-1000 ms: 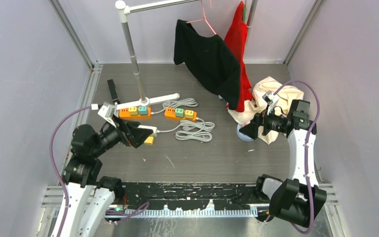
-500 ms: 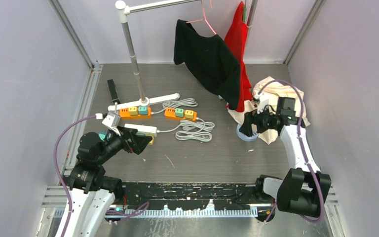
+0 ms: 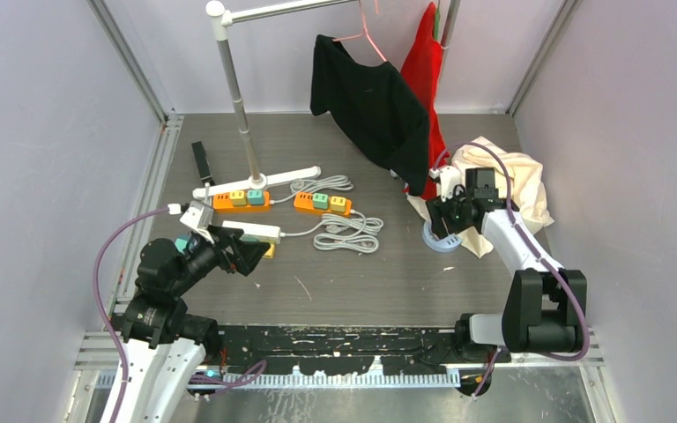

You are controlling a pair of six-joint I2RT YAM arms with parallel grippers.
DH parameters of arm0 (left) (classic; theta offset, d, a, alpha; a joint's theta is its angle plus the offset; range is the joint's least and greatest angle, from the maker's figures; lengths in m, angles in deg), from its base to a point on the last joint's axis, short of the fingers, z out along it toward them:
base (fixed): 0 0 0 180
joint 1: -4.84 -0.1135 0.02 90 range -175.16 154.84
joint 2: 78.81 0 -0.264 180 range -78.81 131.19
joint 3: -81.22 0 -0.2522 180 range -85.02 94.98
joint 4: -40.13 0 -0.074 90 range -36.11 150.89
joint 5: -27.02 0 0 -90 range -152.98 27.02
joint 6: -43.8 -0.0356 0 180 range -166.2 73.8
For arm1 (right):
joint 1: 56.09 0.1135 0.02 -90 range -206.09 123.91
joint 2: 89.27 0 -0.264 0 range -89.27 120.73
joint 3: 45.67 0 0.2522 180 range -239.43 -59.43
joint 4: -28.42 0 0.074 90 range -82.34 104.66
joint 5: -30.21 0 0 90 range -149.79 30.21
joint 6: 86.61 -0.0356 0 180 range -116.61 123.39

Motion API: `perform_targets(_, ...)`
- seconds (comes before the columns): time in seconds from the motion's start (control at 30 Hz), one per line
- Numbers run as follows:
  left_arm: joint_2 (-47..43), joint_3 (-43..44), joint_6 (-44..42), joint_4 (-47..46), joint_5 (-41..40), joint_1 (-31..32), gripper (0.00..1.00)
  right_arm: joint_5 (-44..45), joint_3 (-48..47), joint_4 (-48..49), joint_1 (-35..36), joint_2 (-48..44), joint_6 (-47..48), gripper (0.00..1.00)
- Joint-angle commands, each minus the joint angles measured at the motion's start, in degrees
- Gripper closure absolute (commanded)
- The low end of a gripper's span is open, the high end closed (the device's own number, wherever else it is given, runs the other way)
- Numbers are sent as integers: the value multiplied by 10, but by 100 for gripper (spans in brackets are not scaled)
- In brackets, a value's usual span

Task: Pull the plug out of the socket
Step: Move the socket to the center of the board.

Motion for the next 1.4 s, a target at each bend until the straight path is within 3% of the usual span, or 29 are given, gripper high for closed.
perform_targets(0.0, -8, 6, -7, -20, 1, 0, 12, 10, -13, 11, 22, 21, -8, 39)
perform_targets(0.27, -8, 5, -7, -21, 3, 1, 12, -34, -29, -44, 51, 41, 13, 74)
perform_targets(0.47, -2, 6, -7, -22, 9, 1, 12, -149, -35, -149, 104, 41, 84, 77)
perform_targets(0.53, 0, 6, -6, -23, 12, 0, 12, -174, -37, -176, 119, 46, 104, 74)
perform_targets(0.93, 23, 8, 6, -36, 54, -19, 12, -250, -51, -277, 189, 39, 206, 27)
perform_targets(1.2, 40, -3, 32, -78, 116, -21, 15, -210, -56, -279, 182, -26, 226, 16)
perform_targets(1.37, 49, -10, 51, -97, 139, -21, 16, -148, -38, -167, 152, -73, 127, 16)
